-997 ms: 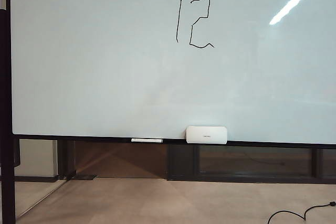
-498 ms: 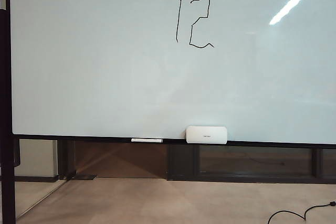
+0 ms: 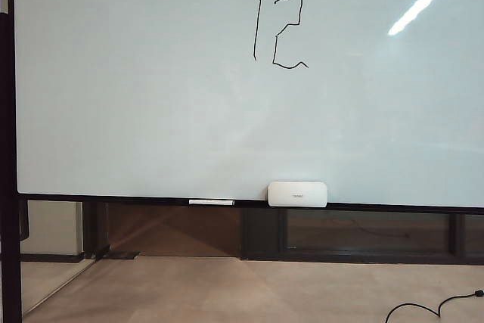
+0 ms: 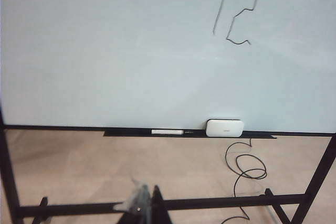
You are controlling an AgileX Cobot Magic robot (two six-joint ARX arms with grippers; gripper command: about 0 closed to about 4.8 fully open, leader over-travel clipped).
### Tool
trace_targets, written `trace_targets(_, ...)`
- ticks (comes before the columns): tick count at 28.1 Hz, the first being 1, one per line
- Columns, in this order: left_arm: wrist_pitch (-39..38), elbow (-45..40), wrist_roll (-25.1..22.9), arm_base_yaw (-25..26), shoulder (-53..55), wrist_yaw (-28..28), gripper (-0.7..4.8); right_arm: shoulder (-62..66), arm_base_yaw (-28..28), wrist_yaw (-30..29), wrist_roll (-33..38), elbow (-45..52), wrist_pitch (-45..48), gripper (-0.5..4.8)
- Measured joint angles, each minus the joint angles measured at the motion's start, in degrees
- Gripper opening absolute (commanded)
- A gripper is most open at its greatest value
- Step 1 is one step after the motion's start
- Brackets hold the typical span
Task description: Reach to the right to find the marker pen, pick it up, and write the number 12 on the whiteboard.
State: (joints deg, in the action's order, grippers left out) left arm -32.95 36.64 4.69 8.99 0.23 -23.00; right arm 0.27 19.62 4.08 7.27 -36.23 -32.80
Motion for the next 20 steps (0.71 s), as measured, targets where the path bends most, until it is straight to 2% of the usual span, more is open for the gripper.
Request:
trace_targets(5,7.02,-6.78,0.87,0.00,0.04,-0.28,-0.05,0.09,0.00,-0.24,3.37,8.09,9.49,-0.06)
trace_targets(12,14.10,-13.99,7.45,0.00,0.02,2.21,-0.05,0.17,0.00,-0.24,5.84,15.85,17.77,-0.06)
trace_targets(20,19.80,-18.34,8.04,-0.11,0.02,2.62,-0.05,0.15,0.00,0.63,6.01,21.11,21.86,-0.06)
